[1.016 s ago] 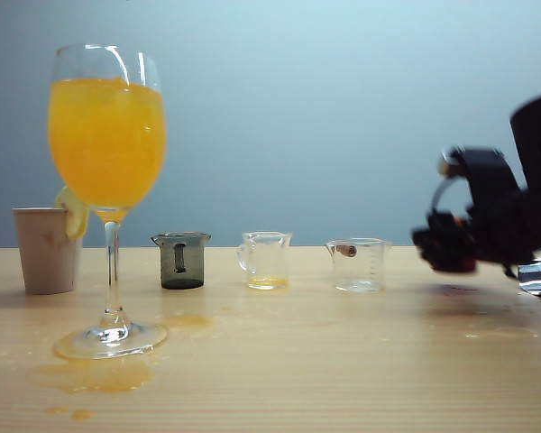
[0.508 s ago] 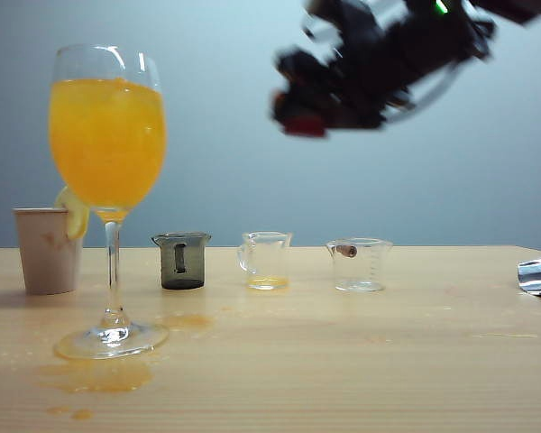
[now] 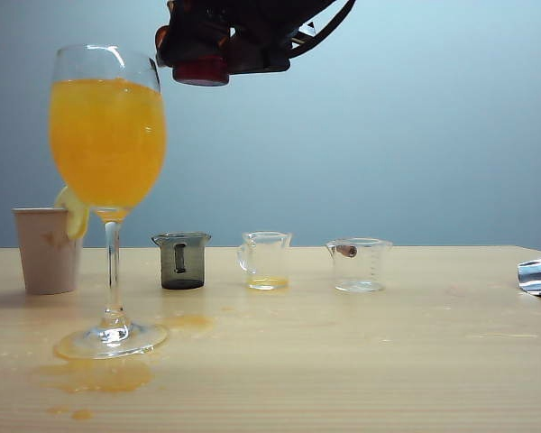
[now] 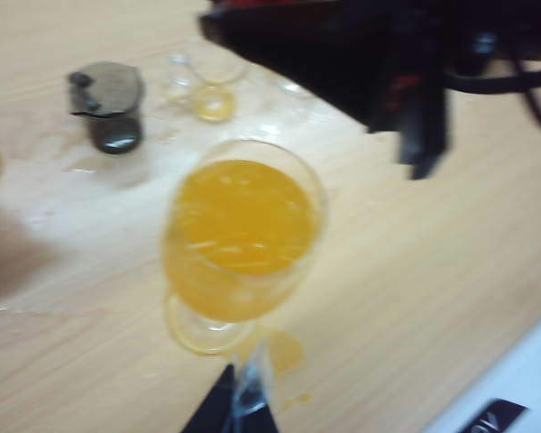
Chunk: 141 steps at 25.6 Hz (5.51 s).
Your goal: Pick up the fourth measuring cup from the left, pour the grenadine inside into the goblet, and finally put the measuring cup back in its original place.
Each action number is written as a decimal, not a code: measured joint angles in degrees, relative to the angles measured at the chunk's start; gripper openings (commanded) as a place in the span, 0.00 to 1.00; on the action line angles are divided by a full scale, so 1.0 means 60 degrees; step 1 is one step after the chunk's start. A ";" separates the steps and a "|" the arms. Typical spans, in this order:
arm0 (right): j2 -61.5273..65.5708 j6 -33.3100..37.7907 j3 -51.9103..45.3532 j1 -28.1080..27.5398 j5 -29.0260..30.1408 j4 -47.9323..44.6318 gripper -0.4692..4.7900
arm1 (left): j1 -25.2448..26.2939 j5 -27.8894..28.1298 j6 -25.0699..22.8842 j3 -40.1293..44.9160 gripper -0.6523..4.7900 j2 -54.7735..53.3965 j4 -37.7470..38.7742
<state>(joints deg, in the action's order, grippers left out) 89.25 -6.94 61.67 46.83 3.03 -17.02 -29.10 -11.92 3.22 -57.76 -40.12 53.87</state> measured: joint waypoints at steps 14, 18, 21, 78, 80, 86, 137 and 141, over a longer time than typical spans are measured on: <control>0.0004 -0.1902 0.0015 0.0685 -0.0790 0.0047 0.29 | 0.0000 -0.0120 -0.0025 0.0062 0.11 -0.0142 0.0011; 0.0000 -0.3027 0.0186 0.0900 -0.0984 0.0415 0.29 | 0.0000 -0.0120 -0.0029 0.0076 0.11 -0.0186 0.0011; 0.0000 -0.3705 0.0186 0.0896 -0.1235 0.0463 0.29 | 0.0000 -0.0117 -0.0149 0.0076 0.11 -0.0186 0.0007; 0.0477 -0.9770 0.0386 0.1435 -0.1220 -0.1115 0.29 | 0.0000 0.0102 -0.0503 0.0076 0.12 -0.0248 0.0036; 0.0477 -1.0025 0.0386 0.1435 -0.1224 -0.1133 0.29 | 0.0000 0.0102 -0.0503 0.0076 0.12 -0.0248 0.0036; 0.0477 -1.0411 0.0386 0.1424 -0.1224 -0.1297 0.29 | 0.0000 0.0102 -0.0503 0.0076 0.12 -0.0248 0.0036; 0.0477 -1.1384 0.0386 0.1424 -0.1224 -0.1687 0.29 | 0.0000 0.0102 -0.0506 0.0076 0.12 -0.0248 0.0036; 0.0477 -1.1395 0.0386 0.1424 -0.1224 -0.1690 0.29 | 0.0000 0.0102 -0.0506 0.0076 0.12 -0.0248 0.0036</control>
<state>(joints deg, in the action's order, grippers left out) 92.12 -75.31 63.99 55.37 -4.32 -27.16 -29.10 -11.31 0.19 -57.30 -41.60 54.08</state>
